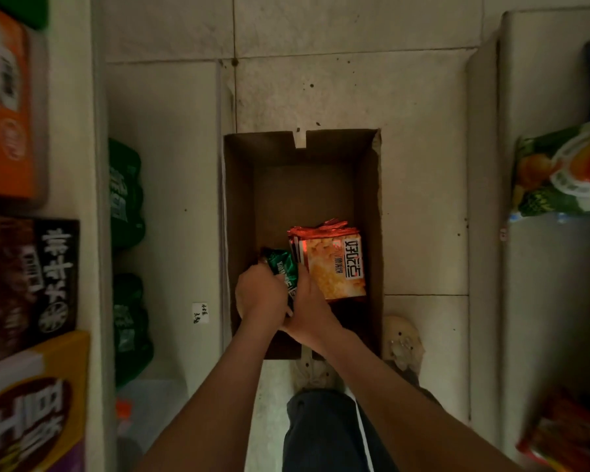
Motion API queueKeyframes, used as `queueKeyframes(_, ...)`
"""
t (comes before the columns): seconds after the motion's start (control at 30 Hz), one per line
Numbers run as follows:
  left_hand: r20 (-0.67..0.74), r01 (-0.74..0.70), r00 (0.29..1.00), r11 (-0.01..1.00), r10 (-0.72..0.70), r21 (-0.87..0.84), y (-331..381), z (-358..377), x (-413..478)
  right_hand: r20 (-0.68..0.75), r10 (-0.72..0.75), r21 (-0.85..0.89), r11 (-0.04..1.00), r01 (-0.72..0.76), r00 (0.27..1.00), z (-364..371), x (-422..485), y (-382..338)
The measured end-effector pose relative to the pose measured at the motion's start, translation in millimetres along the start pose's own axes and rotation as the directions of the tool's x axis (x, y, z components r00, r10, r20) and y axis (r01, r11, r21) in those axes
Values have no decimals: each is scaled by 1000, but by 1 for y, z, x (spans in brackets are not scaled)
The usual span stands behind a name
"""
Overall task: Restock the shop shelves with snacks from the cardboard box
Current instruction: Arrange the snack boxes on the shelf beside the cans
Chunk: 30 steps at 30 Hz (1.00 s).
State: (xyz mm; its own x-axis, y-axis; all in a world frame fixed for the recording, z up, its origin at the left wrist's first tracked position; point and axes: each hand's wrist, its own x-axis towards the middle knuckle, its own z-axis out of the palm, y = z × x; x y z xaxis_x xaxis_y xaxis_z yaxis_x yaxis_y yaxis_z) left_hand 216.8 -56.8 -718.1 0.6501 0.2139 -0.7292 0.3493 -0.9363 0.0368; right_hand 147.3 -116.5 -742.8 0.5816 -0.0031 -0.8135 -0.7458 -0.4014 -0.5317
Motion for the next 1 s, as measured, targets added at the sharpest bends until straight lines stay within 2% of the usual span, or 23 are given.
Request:
queueKeyframes(0.17,-9,-32,999,998,32,-57,19,-46,-38,-234,-12,67,997,29,972,-20,-39,-35)
queueKeyframes(0.33,-6,-125,992,989,124,-74,48,-114,-99,-234,-51,147,985,87,971,-78,-107,-79)
queueKeyframes(0.47,91,-290,948,945,305,-152,71,-176,-163,-293,-42,181,979,98,955,-125,-181,-113)
queueKeyframes(0.53,132,-404,894,897,429,-178,82,-208,-199,-334,-33,209,972,108,942,-150,-223,-128)
queueKeyframes(0.67,203,-551,783,808,587,-210,96,-256,-267,-389,-41,233,962,141,921,-189,-305,-147)
queueKeyframes(0.7,190,-577,763,783,618,-234,100,-262,-277,-397,-52,231,960,155,916,-196,-317,-149)
queueKeyframes(0.87,88,-821,534,540,841,-183,119,-294,-365,-500,-48,321,917,237,865,-227,-422,-153)
queueKeyframes(0.93,43,-880,443,443,896,-173,123,-296,-396,-545,-43,349,896,274,837,-235,-460,-150)
queueKeyframes(1.0,-8,-906,392,385,920,-178,126,-298,-423,-575,-53,359,880,310,816,-241,-492,-147)
